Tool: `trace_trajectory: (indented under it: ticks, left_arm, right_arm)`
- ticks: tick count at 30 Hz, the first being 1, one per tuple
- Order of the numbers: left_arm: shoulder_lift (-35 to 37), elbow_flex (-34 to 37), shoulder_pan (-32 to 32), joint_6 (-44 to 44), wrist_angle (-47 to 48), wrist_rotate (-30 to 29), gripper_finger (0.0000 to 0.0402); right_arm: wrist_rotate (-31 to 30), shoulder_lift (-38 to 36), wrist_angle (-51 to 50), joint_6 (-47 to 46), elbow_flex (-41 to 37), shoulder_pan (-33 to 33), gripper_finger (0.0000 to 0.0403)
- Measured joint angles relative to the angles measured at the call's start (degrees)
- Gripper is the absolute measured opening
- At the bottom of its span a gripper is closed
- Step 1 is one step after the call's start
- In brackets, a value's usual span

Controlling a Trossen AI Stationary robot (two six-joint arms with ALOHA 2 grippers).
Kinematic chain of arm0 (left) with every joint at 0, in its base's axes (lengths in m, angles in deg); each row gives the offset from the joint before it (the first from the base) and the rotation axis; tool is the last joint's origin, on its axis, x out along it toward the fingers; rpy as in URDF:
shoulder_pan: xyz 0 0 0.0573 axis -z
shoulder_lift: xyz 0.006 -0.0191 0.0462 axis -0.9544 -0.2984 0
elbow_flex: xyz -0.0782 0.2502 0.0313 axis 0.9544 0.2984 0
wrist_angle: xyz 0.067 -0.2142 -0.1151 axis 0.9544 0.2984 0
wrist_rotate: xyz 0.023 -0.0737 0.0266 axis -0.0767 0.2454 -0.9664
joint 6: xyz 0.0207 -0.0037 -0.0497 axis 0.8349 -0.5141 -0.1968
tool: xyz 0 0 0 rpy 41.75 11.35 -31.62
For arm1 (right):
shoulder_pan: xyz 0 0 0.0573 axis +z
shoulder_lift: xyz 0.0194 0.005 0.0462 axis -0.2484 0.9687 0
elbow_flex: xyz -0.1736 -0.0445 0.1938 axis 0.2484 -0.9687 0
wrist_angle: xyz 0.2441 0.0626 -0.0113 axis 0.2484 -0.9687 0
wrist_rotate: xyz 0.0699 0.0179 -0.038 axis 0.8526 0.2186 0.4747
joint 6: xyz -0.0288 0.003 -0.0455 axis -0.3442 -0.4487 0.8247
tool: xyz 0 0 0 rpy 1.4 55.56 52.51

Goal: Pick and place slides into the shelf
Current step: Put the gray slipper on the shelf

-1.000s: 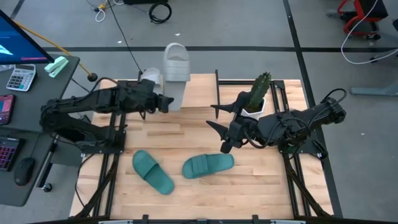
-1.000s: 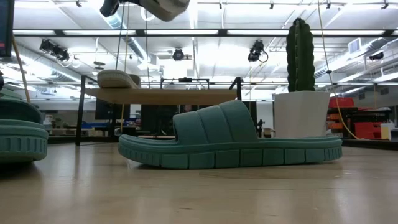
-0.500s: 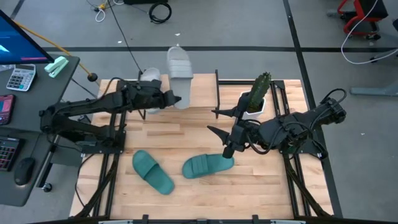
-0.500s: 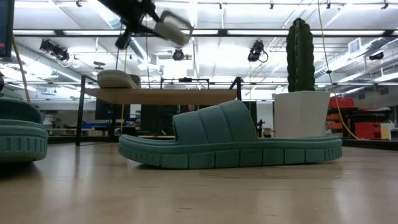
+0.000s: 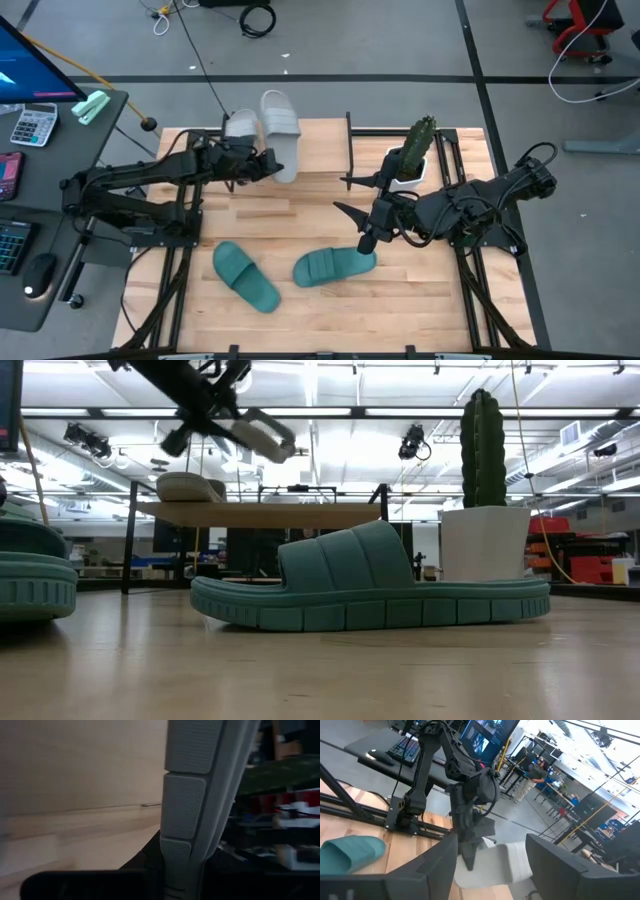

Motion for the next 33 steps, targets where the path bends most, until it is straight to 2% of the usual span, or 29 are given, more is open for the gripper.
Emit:
trace_trajectory:
  ticks: [3,13,18,33]
  left_arm:
    - [1.56,0.04,-0.29,-0.91,5.10,-0.55,0.0063]
    - [3.71,0.02,-0.62,0.19,7.27,-0.84,0.0062]
    - [2.23,0.02,-1.23,1.46,7.60,1.89,0.0062]
    - [2.12,0.02,-4.46,3.11,5.87,4.14,0.0062]
  right_arm:
    - [0.00,0.00,-0.21,-0.39,0.00,-0.02,0.0240]
    - [1.51,0.02,-0.21,-1.59,0.00,-0.87,0.0240]
    - [2.54,0.51,-0.19,-2.45,-0.02,-1.40,0.0240]
    - [5.74,6.70,-0.19,-2.75,-0.02,-1.40,0.0240]
